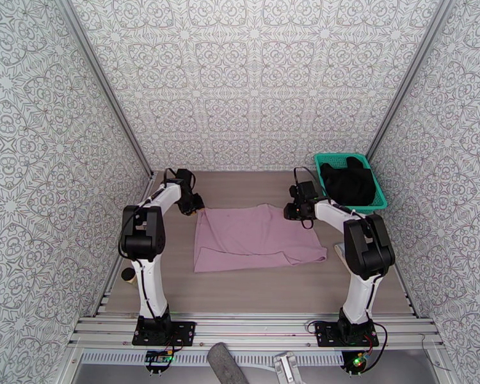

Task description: Fold and stack the mixed laundry pile

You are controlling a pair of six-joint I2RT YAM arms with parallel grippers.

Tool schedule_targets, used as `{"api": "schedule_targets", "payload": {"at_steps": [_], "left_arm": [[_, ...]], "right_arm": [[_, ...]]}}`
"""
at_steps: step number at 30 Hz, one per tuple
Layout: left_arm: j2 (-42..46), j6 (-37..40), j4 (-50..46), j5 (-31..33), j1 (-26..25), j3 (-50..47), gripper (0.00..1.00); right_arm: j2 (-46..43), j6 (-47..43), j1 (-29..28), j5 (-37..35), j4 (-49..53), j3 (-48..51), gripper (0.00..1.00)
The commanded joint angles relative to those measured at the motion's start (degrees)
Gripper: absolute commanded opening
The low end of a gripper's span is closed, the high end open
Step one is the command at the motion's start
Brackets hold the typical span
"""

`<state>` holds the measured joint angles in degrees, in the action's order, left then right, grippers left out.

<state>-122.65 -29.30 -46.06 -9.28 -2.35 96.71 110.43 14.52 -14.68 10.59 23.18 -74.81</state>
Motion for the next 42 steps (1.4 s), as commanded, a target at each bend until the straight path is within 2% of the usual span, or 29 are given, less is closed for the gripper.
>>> {"api": "schedule_targets", "payload": {"at_steps": [1, 9, 16, 20, 24, 26, 28, 29, 31, 33, 36, 42], "left_arm": [[-1.4, 0.6, 1.9, -2.1, 0.3, 0.0, 0.34], [-4.5, 0.8, 2.4, -2.7, 0.2, 2.7, 0.33], [-9.0, 3.0, -0.4, -0.7, 0.2, 8.4, 0.31], [-10.7, 4.3, -0.5, -0.7, 0.1, 10.3, 0.23], [-11.4, 5.5, -1.0, -0.3, 0.0, 11.5, 0.07], [-11.1, 6.1, -1.5, 0.3, -0.1, 11.8, 0.07], [-10.5, 6.6, -2.2, 1.4, -0.1, 11.9, 0.11], [-10.1, 6.8, -2.6, 2.2, -0.1, 11.8, 0.17], [-9.0, 7.2, -3.2, 3.8, -0.1, 11.3, 0.37], [-7.8, 7.5, -3.2, 5.3, -0.1, 10.6, 0.49], [-7.4, 8.0, -3.2, 5.7, -0.1, 10.4, 0.51], [-9.9, 8.8, -3.9, 4.8, -0.4, 12.0, 0.49]], "right_arm": [[-0.7, -0.2, -0.4, 1.0, 0.8, 1.1, 0.3], [-1.4, -0.4, -0.3, 1.2, 1.0, 1.9, 0.3], [-2.6, -0.7, -0.3, 1.0, 1.8, 2.4, 0.3], [-2.9, -0.8, -0.3, 1.7, 2.4, 1.9, 0.3], [-3.3, -1.7, -0.4, 3.2, 3.7, 0.6, 0.3], [-3.1, -2.7, -0.4, 4.2, 4.6, -0.7, 0.31], [-2.6, -4.2, -0.4, 5.5, 5.8, -2.4, 0.33], [-2.2, -4.7, -0.4, 6.1, 6.4, -3.4, 0.34], [-1.6, -5.2, -0.4, 6.9, 7.3, -5.0, 0.36], [-1.4, -5.1, -0.4, 7.5, 7.4, -5.7, 0.36], [-1.2, -4.5, -0.4, 8.3, 6.8, -5.6, 0.36], [-1.7, -3.9, -0.4, 8.7, 5.7, -3.7, 0.37]]}}
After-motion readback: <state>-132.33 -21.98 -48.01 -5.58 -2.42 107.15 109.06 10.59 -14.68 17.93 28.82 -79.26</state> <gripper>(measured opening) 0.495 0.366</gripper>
